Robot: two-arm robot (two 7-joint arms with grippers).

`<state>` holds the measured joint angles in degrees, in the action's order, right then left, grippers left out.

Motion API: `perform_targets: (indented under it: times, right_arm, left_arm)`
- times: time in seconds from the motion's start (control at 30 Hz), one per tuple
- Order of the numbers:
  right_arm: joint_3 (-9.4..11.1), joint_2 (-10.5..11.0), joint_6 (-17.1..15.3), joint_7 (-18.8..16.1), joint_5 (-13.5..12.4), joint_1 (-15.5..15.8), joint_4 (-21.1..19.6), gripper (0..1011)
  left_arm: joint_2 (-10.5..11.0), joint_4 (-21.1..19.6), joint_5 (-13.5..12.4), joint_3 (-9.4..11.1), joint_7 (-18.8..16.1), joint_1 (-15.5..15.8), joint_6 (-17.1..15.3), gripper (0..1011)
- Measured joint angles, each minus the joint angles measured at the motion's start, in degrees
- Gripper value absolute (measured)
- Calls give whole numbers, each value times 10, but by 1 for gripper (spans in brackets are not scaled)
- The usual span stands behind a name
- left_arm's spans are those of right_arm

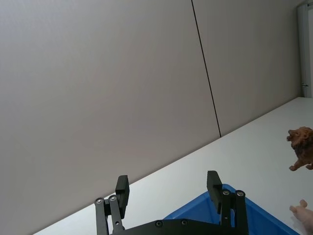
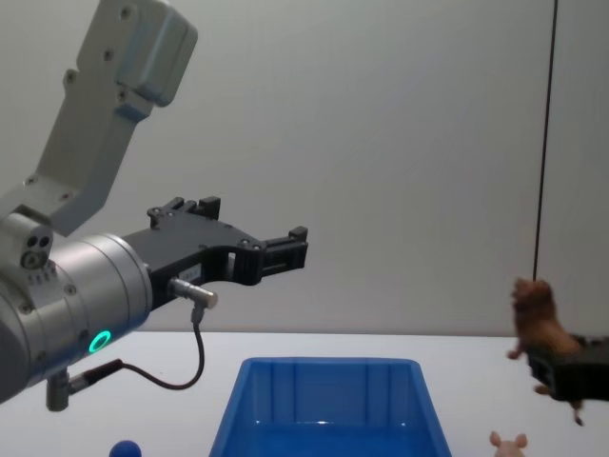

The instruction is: Pick up the two dolls from the table and place them into the box.

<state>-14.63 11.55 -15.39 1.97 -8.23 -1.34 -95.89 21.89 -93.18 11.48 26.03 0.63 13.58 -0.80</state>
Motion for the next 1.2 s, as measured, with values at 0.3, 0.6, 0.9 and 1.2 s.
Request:
perform_targets:
  times: [0.3, 0.6, 0.9, 1.2]
  right_arm:
    - [-9, -8, 16, -71, 10, -19, 6, 333]
    - [-22, -24, 26, -145, 23, -46, 35, 334]
    - [-38, -46, 32, -200, 40, -79, 86, 434]
    - [-50, -66, 36, -217, 55, -105, 130, 713]
  left_arm:
    - [0, 0, 0, 0, 0, 0, 0, 1002]
    - [0, 0, 0, 0, 0, 0, 0, 1002]
    - [0, 0, 0, 0, 0, 0, 0, 1002]
    - [0, 0, 0, 0, 0, 0, 0, 1002]
